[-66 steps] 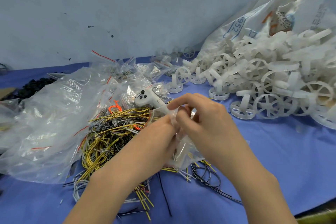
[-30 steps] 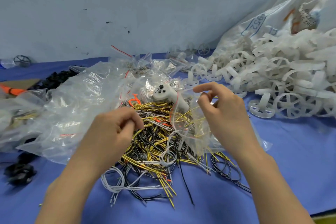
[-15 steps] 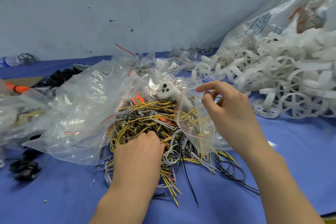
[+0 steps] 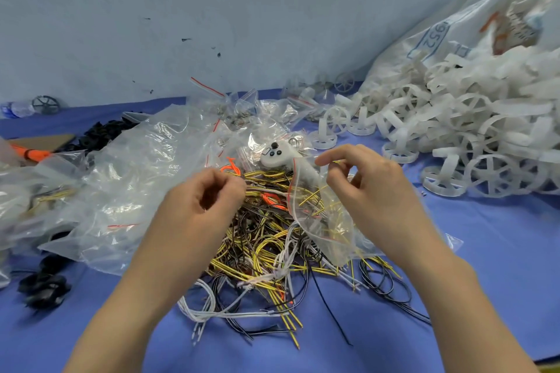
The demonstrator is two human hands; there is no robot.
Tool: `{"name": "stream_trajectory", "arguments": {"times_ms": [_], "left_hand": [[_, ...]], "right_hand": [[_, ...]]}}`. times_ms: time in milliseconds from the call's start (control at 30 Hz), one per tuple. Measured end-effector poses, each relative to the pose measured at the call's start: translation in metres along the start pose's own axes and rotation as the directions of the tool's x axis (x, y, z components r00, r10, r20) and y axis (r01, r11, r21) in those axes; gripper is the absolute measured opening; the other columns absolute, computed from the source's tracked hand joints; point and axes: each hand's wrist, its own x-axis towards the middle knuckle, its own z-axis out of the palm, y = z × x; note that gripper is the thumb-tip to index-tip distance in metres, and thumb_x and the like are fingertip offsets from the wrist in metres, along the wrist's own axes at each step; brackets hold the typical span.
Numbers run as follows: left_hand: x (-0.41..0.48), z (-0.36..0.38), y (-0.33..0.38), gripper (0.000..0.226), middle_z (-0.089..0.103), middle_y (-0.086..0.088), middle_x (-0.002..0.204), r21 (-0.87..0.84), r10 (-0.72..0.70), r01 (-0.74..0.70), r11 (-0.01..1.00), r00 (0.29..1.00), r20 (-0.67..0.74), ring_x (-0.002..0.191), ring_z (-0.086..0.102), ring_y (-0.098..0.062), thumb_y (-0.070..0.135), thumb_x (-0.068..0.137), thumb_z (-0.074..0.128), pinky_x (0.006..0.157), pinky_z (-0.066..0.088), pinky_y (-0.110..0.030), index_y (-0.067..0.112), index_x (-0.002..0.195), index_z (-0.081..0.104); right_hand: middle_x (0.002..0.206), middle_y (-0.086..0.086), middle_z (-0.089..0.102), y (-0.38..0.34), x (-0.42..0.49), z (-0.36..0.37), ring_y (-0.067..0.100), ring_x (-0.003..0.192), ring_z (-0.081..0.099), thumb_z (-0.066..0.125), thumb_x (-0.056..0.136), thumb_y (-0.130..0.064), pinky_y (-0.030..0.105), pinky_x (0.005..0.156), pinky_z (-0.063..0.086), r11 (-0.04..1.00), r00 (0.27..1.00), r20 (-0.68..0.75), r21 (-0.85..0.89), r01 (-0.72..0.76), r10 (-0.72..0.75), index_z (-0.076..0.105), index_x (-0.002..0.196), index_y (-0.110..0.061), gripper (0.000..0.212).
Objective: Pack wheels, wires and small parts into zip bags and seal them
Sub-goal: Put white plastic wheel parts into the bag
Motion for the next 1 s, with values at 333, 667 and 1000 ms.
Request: {"name": "stream_trajectory", "arguments": {"times_ms": [333, 667, 1000], "left_hand": [[0.002, -0.002, 0.000, 0.011, 0.071, 0.004, 0.102, -0.210, 0.144, -0.177, 0.962, 0.976, -0.161, 0.097, 0.068, -0.015, 0.051, 0.089, 0.058, 0.090, 0.050, -0.029, 0.041, 0.091, 0.062], [-0.004, 0.030, -0.014, 0.016, 0.060, 0.007, 0.098, 0.377, 0.418, -0.439, 0.816, 0.898, 0.141, 0.082, 0.053, -0.005, 0.022, 0.098, 0.049, 0.077, 0.040, -0.012, 0.014, 0.106, 0.061], [0.001, 0.018, -0.012, 0.026, 0.048, 0.013, 0.085, 0.268, 0.344, -0.332, 0.904, 0.939, 0.002, 0.075, 0.049, -0.010, 0.008, 0.087, 0.040, 0.063, 0.035, -0.022, 0.034, 0.084, 0.044]], "right_hand": [[0.086, -0.013, 0.059, 0.002, -0.001, 0.005, 0.005, 0.062, 0.052, 0.052, 0.094, -0.028, 0.032, 0.061, 0.045, 0.997, 0.999, 0.031, -0.056, 0.045, -0.043, 0.067, 0.098, -0.037, 0.018], [0.091, -0.025, 0.055, 0.008, 0.000, 0.003, 0.004, 0.060, 0.054, 0.051, 0.093, -0.040, 0.022, 0.055, 0.037, 1.000, 1.000, 0.005, -0.015, -0.007, 0.007, 0.040, 0.140, -0.045, 0.049], [0.078, -0.013, 0.057, 0.008, -0.002, -0.010, 0.004, 0.055, 0.051, 0.057, 0.097, -0.030, 0.024, 0.059, 0.037, 0.999, 0.999, -0.020, 0.031, -0.025, 0.026, 0.060, 0.126, -0.040, 0.031]]}}
